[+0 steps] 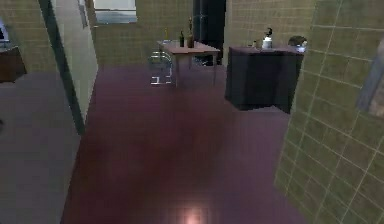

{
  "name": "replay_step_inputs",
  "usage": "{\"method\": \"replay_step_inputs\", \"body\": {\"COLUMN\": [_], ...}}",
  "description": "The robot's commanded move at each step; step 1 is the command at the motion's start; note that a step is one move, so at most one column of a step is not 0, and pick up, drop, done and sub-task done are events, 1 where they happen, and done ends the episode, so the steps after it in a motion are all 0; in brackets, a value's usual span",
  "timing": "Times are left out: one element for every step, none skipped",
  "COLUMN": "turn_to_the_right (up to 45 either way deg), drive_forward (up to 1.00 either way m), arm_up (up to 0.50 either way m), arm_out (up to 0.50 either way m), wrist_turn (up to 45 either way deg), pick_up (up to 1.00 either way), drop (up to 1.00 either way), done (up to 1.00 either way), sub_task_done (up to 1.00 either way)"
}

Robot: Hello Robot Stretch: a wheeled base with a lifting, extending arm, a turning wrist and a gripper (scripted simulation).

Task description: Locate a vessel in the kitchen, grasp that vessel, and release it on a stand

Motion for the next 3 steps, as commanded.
{"method": "replay_step_inputs", "body": {"turn_to_the_right": [45.0,21.0,39.0], "drive_forward": [0.0,0.0,0.0], "arm_up": [0.0,0.0,0.0], "arm_out": [0.0,0.0,0.0], "wrist_turn": [0.0,0.0,0.0], "pick_up": [0.0,0.0,0.0], "drop": [0.0,0.0,0.0], "done": [0.0,0.0,0.0], "sub_task_done": [0.0,0.0,0.0]}}
